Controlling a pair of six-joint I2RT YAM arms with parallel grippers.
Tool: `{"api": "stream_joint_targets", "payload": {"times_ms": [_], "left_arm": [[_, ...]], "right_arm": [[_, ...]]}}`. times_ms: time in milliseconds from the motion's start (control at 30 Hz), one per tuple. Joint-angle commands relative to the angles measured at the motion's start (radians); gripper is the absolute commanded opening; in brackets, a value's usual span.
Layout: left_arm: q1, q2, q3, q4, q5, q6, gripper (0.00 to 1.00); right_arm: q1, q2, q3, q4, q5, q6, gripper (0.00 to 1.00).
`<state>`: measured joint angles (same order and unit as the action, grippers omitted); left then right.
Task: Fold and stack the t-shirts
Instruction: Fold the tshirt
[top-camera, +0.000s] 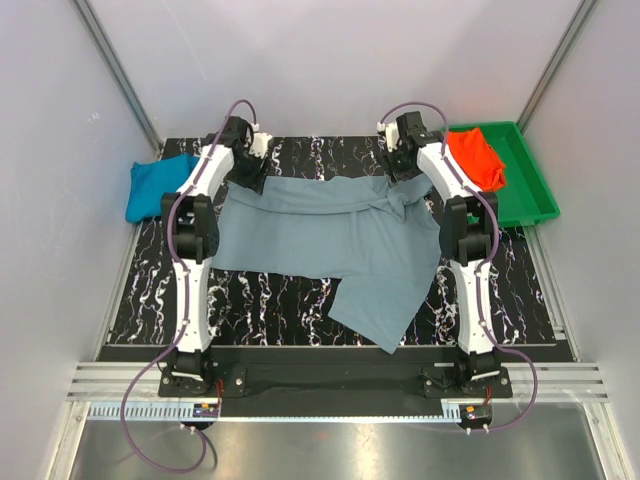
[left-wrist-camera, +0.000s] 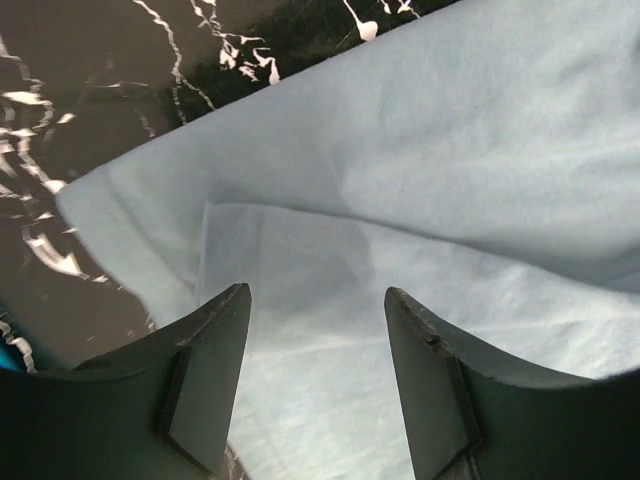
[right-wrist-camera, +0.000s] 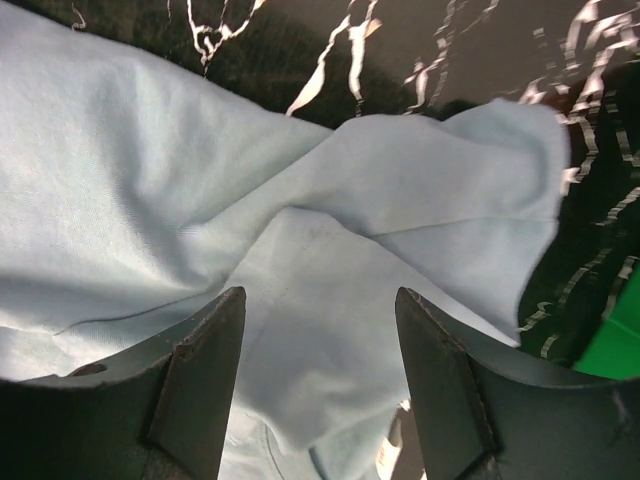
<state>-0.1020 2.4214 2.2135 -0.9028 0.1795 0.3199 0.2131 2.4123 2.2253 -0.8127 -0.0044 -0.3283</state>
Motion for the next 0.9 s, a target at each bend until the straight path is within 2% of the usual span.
{"api": "stream_joint_targets", "payload": {"times_ms": [0, 333, 700, 833, 867], "left_arm": [[0.008, 0.019, 0.064, 0.001, 0.048, -0.039, 0.62], [0.016, 0.021, 0.063, 0.102, -0.070, -0.045, 0.62], [0.030, 0.057, 0.066, 0.102, -0.086, -0.054, 0.62], [0.039, 0.071, 0.072, 0.100, -0.072, -0.059, 0.58], [0.041, 0.076, 0.074, 0.097, -0.068, -0.062, 0.52]], "right_arm": [[-0.003, -0.001, 0.045, -0.013, -0.032, 0.015, 0.69], [-0.003, 0.021, 0.040, -0.016, -0.043, 0.012, 0.69], [-0.001, 0.048, 0.069, -0.022, -0.049, 0.021, 0.69], [-0.001, 0.044, 0.060, -0.022, -0.048, 0.021, 0.69], [0.000, 0.042, 0.057, -0.020, -0.046, 0.020, 0.69]]}}
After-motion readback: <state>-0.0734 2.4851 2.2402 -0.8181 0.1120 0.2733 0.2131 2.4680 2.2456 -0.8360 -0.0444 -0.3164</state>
